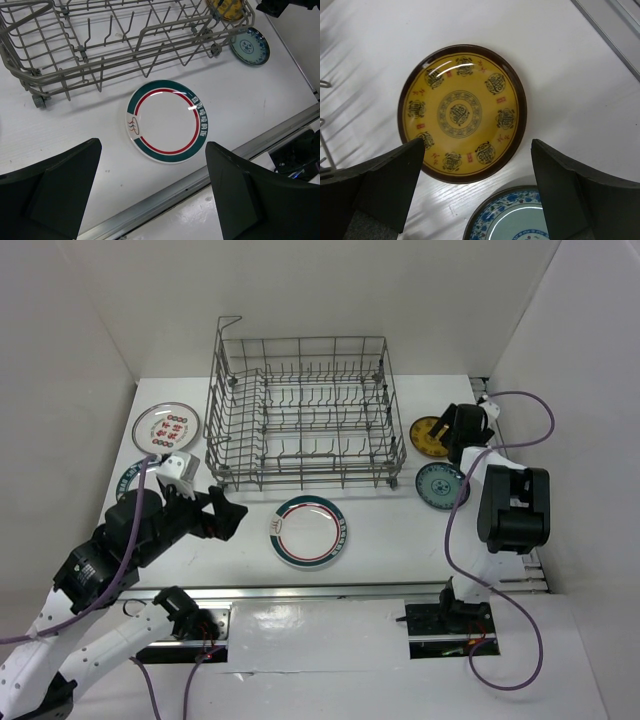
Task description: Load the plates into the dish rack
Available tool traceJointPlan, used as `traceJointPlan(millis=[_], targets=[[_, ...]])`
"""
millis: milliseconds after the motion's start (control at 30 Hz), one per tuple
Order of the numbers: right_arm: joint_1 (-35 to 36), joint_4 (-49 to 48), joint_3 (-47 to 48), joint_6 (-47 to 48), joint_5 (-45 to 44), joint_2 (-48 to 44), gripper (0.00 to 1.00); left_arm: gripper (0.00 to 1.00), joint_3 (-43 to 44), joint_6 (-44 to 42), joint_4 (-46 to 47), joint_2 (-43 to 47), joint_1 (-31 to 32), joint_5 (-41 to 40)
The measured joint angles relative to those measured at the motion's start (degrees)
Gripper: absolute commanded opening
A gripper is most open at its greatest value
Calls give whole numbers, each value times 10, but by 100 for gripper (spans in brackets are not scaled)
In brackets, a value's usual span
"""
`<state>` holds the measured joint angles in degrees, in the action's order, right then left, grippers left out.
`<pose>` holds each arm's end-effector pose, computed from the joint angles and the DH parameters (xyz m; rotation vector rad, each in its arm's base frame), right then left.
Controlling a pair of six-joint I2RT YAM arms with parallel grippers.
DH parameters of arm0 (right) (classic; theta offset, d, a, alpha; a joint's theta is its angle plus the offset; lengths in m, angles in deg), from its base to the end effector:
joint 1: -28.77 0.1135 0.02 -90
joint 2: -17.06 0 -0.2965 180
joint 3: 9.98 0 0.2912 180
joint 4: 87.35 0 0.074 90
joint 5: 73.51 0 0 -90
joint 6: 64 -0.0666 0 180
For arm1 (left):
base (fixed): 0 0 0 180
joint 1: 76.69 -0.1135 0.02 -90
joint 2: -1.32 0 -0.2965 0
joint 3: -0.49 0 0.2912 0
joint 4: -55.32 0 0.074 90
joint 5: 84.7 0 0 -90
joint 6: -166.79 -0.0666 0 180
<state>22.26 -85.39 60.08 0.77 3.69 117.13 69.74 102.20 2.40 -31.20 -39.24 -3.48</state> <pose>0.4374 -0.0648 0.1862 0.7031 1.9933 -0.0432 0.1155 -0.0756 0.4081 0.0900 1.8940 -0.6173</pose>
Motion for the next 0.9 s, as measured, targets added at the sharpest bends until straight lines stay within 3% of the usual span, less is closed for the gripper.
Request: traceJointPlan(millis=[700, 900], targets=[[-49, -71, -21, -1, 79, 69, 89, 99, 0, 0, 3, 4, 6, 1], [-61, -94, -26, 3, 96, 86, 79, 99, 0, 0, 3, 4, 7, 3]])
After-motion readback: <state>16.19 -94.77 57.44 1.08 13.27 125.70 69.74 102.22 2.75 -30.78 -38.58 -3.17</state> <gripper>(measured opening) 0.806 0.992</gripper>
